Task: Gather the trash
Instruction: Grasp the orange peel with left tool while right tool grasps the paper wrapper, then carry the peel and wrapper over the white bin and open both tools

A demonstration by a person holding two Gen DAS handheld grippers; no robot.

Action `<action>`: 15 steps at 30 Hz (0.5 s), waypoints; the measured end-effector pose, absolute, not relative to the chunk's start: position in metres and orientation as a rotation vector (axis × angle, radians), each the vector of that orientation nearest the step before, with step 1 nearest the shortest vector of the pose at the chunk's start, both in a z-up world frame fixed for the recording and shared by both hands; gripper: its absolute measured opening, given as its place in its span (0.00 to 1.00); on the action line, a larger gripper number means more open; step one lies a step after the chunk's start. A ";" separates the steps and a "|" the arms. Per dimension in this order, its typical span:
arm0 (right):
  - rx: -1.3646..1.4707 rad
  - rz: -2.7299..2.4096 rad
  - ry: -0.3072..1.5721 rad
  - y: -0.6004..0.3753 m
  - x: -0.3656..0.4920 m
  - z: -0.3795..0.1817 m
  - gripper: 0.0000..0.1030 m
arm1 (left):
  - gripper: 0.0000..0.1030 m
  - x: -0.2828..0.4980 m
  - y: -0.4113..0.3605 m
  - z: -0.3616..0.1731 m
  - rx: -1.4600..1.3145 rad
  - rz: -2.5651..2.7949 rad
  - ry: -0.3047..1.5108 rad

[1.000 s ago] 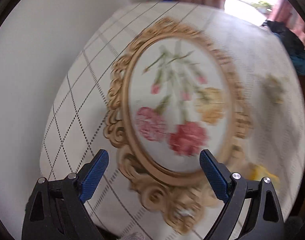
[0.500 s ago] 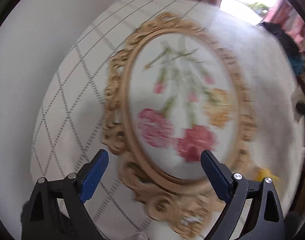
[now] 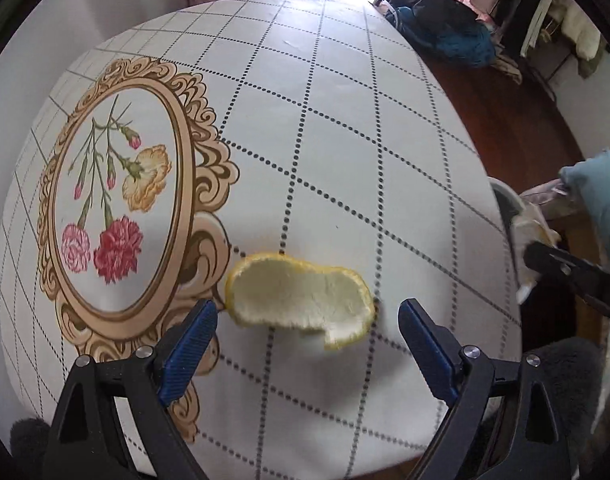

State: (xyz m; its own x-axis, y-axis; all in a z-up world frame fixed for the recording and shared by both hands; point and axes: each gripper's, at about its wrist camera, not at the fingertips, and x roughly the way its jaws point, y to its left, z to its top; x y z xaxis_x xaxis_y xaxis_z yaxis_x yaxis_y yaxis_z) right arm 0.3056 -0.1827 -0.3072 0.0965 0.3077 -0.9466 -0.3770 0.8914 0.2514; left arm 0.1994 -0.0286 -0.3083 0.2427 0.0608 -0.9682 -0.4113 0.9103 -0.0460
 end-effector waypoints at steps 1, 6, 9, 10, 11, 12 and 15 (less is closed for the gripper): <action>-0.058 0.507 1.383 -0.184 0.303 -0.308 0.08 | 0.71 0.201 -0.028 -0.309 -0.319 0.336 1.281; -0.075 0.528 1.370 -0.179 0.295 -0.304 0.08 | 0.38 0.210 -0.018 -0.295 -0.312 0.342 1.231; -0.078 0.541 1.359 -0.175 0.294 -0.297 0.08 | 0.36 0.207 -0.018 -0.286 -0.295 0.347 1.220; -0.075 0.547 1.354 -0.175 0.295 -0.294 0.08 | 0.36 0.205 -0.017 -0.283 -0.288 0.351 1.216; -0.071 0.551 1.349 -0.174 0.295 -0.292 0.08 | 0.36 0.204 -0.018 -0.279 -0.282 0.356 1.209; -0.069 0.555 1.341 -0.174 0.296 -0.288 0.08 | 0.36 0.201 -0.016 -0.276 -0.279 0.357 1.199; -0.059 0.568 1.316 -0.176 0.298 -0.274 0.08 | 0.36 0.201 -0.011 -0.270 -0.268 0.363 1.171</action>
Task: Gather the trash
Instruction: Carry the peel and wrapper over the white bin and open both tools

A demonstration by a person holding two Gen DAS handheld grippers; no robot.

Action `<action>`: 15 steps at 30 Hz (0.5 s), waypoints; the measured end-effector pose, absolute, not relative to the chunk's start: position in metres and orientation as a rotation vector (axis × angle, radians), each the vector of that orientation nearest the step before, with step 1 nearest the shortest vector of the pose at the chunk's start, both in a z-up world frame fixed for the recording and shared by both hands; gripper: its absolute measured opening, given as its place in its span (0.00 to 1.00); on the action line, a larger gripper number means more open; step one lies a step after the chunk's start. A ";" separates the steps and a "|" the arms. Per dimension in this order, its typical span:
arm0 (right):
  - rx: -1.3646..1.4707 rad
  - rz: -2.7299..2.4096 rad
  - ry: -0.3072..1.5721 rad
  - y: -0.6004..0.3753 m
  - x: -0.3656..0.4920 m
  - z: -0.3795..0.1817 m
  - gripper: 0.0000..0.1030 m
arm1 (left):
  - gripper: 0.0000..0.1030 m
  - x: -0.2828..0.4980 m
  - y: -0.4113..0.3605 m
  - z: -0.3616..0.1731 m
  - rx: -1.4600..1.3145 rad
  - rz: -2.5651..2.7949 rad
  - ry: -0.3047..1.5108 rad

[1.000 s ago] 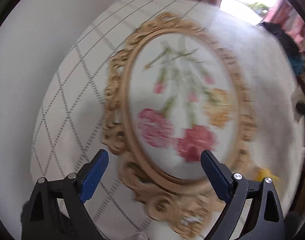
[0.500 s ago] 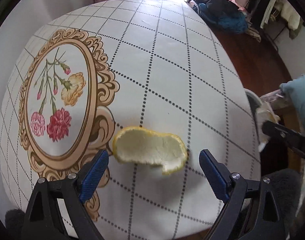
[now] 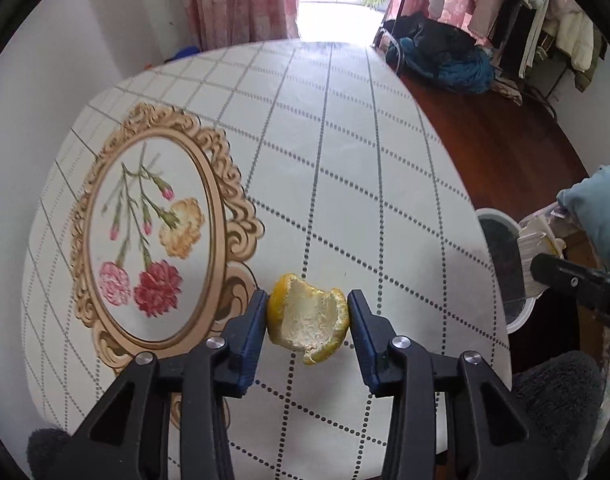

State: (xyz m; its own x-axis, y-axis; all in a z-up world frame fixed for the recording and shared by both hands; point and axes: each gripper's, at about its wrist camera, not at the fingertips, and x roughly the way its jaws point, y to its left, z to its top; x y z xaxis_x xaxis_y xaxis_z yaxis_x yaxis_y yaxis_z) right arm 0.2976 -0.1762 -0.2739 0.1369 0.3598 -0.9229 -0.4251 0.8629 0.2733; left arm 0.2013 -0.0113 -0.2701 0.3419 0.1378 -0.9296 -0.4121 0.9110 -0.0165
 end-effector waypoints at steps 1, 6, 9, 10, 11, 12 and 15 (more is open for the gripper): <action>-0.056 0.571 1.305 -0.177 0.298 -0.269 0.08 | 0.35 0.200 -0.010 -0.269 -0.267 0.364 1.163; -0.030 0.585 1.247 -0.191 0.303 -0.235 0.08 | 0.35 0.212 -0.021 -0.231 -0.267 0.328 1.083; -0.007 0.582 1.207 -0.208 0.311 -0.213 0.08 | 0.35 0.226 -0.034 -0.206 -0.278 0.284 1.034; 0.001 0.577 1.193 -0.215 0.314 -0.206 0.08 | 0.35 0.231 -0.041 -0.198 -0.278 0.268 1.021; 0.009 0.571 1.183 -0.222 0.317 -0.200 0.08 | 0.35 0.240 -0.050 -0.188 -0.280 0.241 1.001; 0.016 0.564 1.172 -0.229 0.320 -0.194 0.08 | 0.35 0.247 -0.058 -0.180 -0.279 0.217 0.989; 0.033 0.528 1.143 -0.258 0.334 -0.179 0.08 | 0.35 0.273 -0.082 -0.166 -0.271 0.148 0.967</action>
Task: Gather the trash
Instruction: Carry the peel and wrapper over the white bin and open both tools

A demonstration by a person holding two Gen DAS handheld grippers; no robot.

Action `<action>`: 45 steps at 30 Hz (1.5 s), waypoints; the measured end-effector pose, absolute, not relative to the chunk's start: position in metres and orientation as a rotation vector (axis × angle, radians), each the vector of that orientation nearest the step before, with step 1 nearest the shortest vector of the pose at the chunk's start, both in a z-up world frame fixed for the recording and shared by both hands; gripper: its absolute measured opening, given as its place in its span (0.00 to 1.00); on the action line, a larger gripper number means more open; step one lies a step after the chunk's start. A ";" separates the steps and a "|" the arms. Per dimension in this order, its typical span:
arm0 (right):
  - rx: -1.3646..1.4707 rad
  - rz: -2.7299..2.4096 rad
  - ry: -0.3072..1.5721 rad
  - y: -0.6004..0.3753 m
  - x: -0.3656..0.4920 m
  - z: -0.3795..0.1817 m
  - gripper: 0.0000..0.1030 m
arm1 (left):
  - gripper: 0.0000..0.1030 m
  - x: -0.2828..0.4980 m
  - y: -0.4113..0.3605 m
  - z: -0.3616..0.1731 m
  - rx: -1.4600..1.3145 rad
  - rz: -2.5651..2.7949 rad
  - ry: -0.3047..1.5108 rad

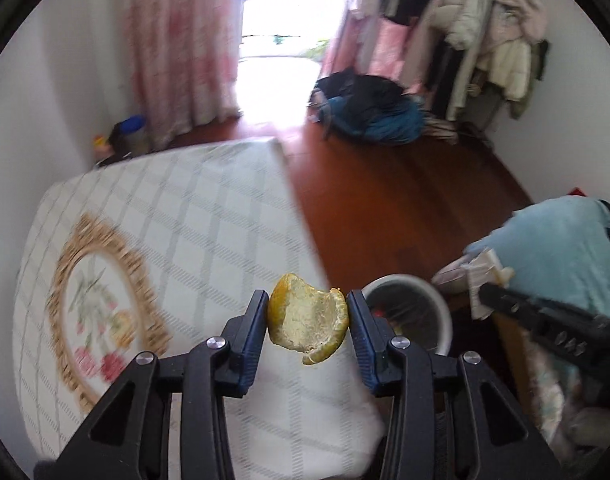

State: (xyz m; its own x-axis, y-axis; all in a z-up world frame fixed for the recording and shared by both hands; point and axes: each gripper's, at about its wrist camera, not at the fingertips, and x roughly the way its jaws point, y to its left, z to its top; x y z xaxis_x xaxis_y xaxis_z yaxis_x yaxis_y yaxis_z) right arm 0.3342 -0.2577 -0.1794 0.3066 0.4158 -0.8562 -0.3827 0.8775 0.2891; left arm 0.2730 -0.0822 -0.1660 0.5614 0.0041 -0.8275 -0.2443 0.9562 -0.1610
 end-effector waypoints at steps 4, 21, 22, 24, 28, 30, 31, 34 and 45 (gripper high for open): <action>0.061 0.458 1.130 -0.302 0.357 -0.176 0.08 | 0.35 0.314 -0.119 -0.164 -0.257 0.055 0.967; 0.186 0.240 1.374 -0.427 0.428 -0.324 0.08 | 0.35 0.438 -0.230 -0.299 -0.233 -0.160 1.262; 0.194 0.237 1.391 -0.427 0.431 -0.333 0.08 | 0.36 0.441 -0.230 -0.307 -0.246 -0.170 1.282; 0.200 0.239 1.416 -0.429 0.436 -0.348 0.08 | 0.39 0.450 -0.230 -0.325 -0.279 -0.188 1.349; 0.197 0.242 1.456 -0.426 0.444 -0.373 0.09 | 0.43 0.456 -0.223 -0.347 -0.370 -0.204 1.426; 0.197 0.239 1.465 -0.424 0.447 -0.379 0.10 | 0.59 0.455 -0.222 -0.350 -0.348 -0.172 1.440; 0.199 0.237 1.467 -0.425 0.447 -0.382 0.15 | 0.74 0.454 -0.221 -0.349 -0.349 -0.168 1.435; 0.212 0.258 1.474 -0.422 0.451 -0.385 0.58 | 0.85 0.447 -0.215 -0.343 -0.340 -0.141 1.418; 0.079 0.192 1.431 -0.413 0.416 -0.342 1.00 | 0.97 0.378 -0.196 -0.283 -0.136 0.055 1.300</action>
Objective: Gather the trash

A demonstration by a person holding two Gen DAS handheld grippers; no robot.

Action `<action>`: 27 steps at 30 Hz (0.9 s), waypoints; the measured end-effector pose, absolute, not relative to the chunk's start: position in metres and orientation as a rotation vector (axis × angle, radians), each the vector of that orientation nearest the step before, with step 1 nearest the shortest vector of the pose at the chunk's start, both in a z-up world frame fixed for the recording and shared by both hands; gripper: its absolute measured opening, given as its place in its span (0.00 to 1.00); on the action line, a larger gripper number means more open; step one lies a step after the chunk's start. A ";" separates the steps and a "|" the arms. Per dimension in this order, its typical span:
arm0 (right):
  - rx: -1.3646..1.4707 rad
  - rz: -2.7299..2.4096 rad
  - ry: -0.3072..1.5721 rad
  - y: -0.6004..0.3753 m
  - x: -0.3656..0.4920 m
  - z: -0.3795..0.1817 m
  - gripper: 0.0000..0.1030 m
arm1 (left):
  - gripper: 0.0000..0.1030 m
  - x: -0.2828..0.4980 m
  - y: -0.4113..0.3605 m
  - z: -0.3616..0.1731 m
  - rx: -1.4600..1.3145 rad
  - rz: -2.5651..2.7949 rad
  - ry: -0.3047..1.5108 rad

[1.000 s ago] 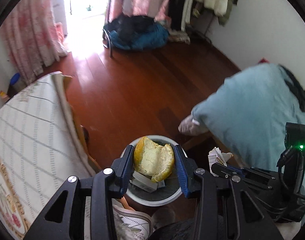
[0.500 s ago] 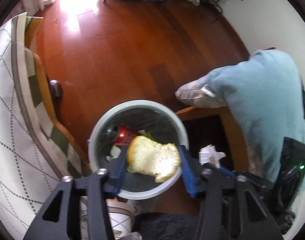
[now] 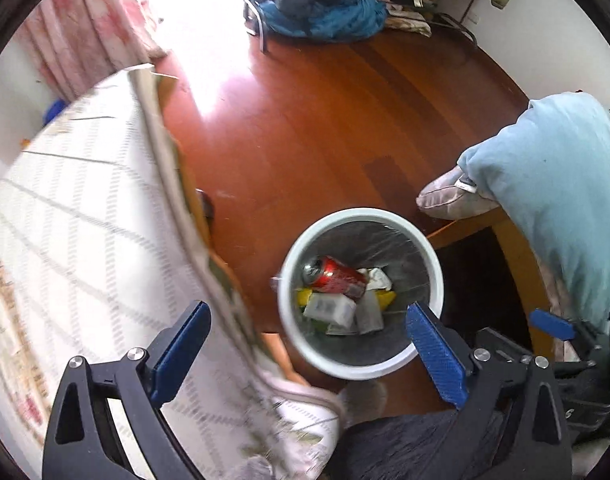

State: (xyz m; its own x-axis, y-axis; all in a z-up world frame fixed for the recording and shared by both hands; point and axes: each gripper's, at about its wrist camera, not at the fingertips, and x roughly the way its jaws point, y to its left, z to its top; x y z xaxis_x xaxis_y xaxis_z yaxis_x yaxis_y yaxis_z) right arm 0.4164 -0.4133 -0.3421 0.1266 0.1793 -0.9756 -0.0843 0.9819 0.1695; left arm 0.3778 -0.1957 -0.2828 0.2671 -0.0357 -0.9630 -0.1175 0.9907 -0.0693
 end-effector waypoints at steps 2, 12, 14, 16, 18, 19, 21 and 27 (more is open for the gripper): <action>0.065 0.194 1.418 -0.412 0.404 -0.329 1.00 | 0.97 0.367 -0.191 -0.270 -0.128 0.078 1.280; 0.058 0.250 1.298 -0.402 0.343 -0.232 1.00 | 0.97 0.295 -0.181 -0.180 -0.138 0.093 1.146; 0.066 0.269 1.272 -0.401 0.331 -0.210 1.00 | 0.97 0.283 -0.179 -0.163 -0.141 0.091 1.120; 0.066 0.292 1.238 -0.400 0.315 -0.184 1.00 | 0.97 0.269 -0.175 -0.145 -0.149 0.085 1.096; 0.069 0.310 1.215 -0.399 0.302 -0.164 1.00 | 0.97 0.254 -0.172 -0.124 -0.159 0.069 1.071; 0.074 0.326 1.200 -0.398 0.293 -0.151 1.00 | 0.97 0.250 -0.172 -0.119 -0.161 0.065 1.064; 0.088 0.350 1.178 -0.400 0.281 -0.131 1.00 | 0.97 0.236 -0.170 -0.100 -0.172 0.048 1.037; 0.118 0.418 1.112 -0.401 0.247 -0.079 1.00 | 0.97 0.206 -0.167 -0.061 -0.203 0.002 0.982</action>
